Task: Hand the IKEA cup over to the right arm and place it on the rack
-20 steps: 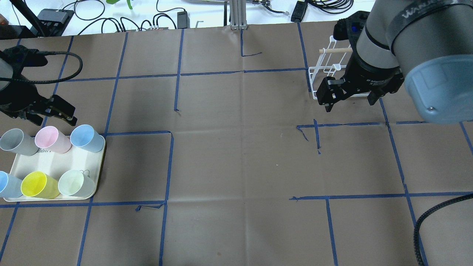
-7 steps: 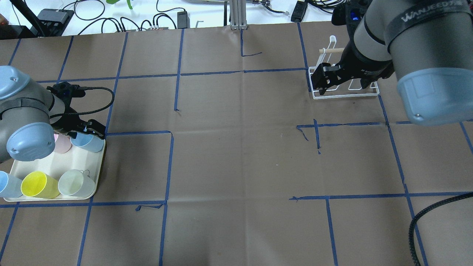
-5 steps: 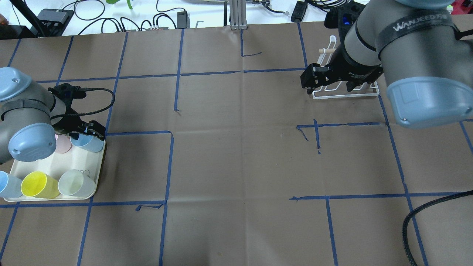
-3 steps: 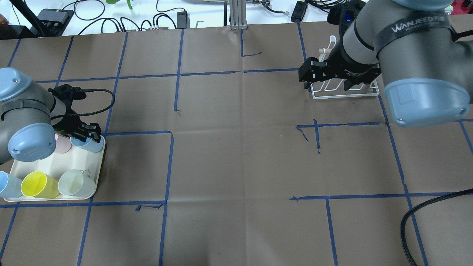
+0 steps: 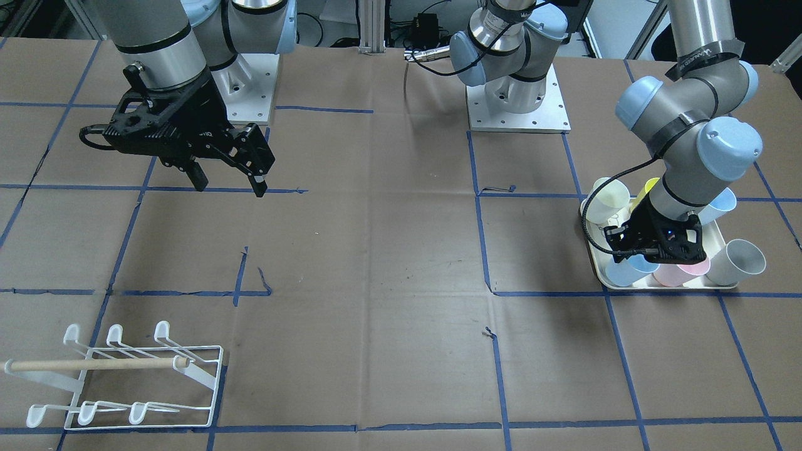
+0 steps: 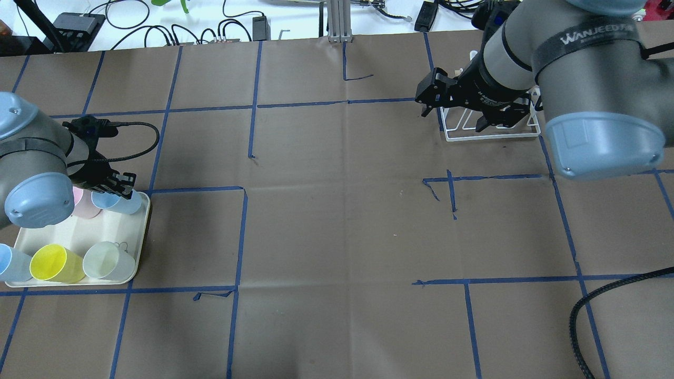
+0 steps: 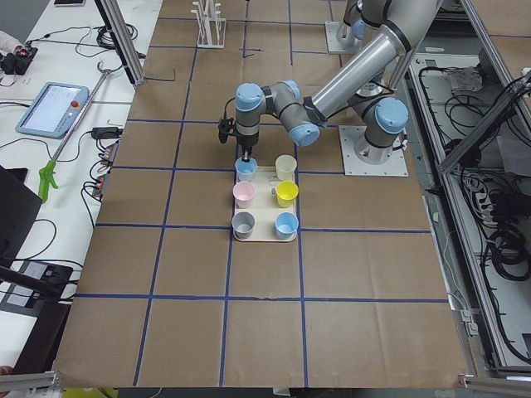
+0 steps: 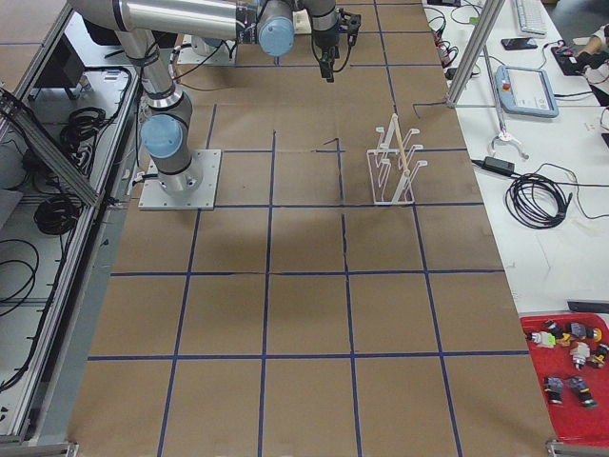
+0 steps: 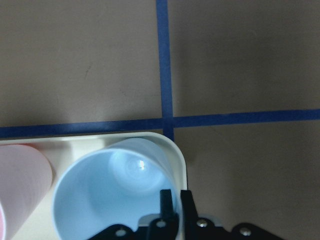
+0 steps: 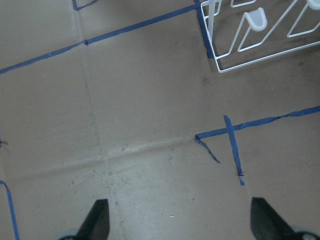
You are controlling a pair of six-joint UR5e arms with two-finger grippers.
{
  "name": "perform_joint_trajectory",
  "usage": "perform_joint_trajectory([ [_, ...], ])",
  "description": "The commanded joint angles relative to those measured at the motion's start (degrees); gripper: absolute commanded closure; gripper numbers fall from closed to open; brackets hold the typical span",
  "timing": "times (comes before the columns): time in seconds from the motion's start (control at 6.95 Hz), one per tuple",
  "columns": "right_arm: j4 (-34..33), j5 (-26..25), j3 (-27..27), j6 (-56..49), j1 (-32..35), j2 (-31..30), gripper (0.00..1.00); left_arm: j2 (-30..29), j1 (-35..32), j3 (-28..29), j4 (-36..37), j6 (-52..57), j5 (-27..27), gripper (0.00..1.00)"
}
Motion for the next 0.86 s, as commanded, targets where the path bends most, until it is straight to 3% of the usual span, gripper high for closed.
perform_joint_trajectory([
  [0.0, -5.85, 4.64, 1.17, 7.69, 0.0, 0.16, 0.0, 3.42, -0.06, 3.34, -5.55, -0.26, 0.15, 1.0],
  [0.14, -10.75, 7.36, 3.35, 12.51, -0.09, 0.16, 0.0, 5.79, -0.06, 8.5, -14.56, -0.35, 0.16, 1.0],
  [0.43, -19.28, 9.31, 8.71, 21.66, -0.35, -0.63, 0.0, 5.39, -0.23, 24.03, -34.24, -1.84, 0.33, 1.0],
  [0.58, -25.33, 13.58, 10.74, 25.01, -0.35, -0.55, 0.0, 4.33, -0.5, 29.76, -40.43, -5.15, 0.24, 1.0],
  [0.72, -30.26, 16.06, 12.24, 30.96, -0.27, -0.46, 0.0, 4.15, -0.85, 30.25, -41.18, -6.23, -0.28, 1.0],
])
